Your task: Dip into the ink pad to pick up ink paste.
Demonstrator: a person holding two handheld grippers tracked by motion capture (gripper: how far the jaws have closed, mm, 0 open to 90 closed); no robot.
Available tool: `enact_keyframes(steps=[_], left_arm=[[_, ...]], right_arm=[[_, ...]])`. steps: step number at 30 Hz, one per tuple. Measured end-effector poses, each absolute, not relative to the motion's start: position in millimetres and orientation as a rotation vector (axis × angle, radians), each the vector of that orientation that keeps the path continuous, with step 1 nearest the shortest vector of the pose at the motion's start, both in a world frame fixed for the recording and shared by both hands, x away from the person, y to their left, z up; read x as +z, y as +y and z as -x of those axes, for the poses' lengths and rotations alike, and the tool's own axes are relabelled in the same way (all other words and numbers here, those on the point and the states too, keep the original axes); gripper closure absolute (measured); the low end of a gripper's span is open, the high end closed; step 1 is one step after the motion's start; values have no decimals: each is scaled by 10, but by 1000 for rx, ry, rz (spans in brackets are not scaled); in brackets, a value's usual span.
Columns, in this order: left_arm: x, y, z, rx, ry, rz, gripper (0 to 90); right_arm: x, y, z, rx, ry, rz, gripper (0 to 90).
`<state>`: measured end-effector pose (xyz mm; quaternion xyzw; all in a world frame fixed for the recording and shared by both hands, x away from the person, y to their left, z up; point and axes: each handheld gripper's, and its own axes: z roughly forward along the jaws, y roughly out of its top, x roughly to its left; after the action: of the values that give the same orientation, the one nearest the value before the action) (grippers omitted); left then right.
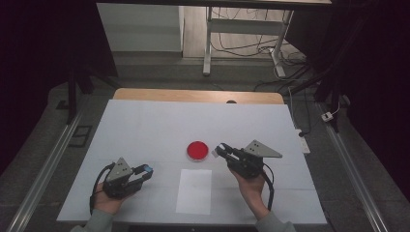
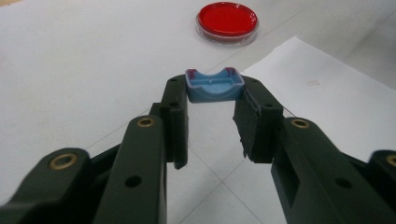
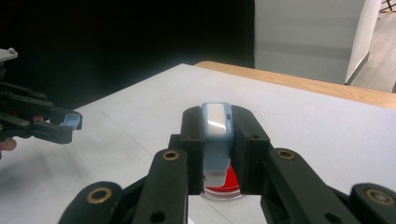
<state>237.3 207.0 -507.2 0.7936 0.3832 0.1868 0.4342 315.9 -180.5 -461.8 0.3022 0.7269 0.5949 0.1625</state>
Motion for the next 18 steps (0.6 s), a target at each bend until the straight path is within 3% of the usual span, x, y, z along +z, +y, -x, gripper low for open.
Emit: enact_keyframes(steps=[18], left_arm=[[-5073,2068,-2375,465,953,-1976,659]], right_arm=[[-4621,-1734,-3252,1664,2117,-841,753]])
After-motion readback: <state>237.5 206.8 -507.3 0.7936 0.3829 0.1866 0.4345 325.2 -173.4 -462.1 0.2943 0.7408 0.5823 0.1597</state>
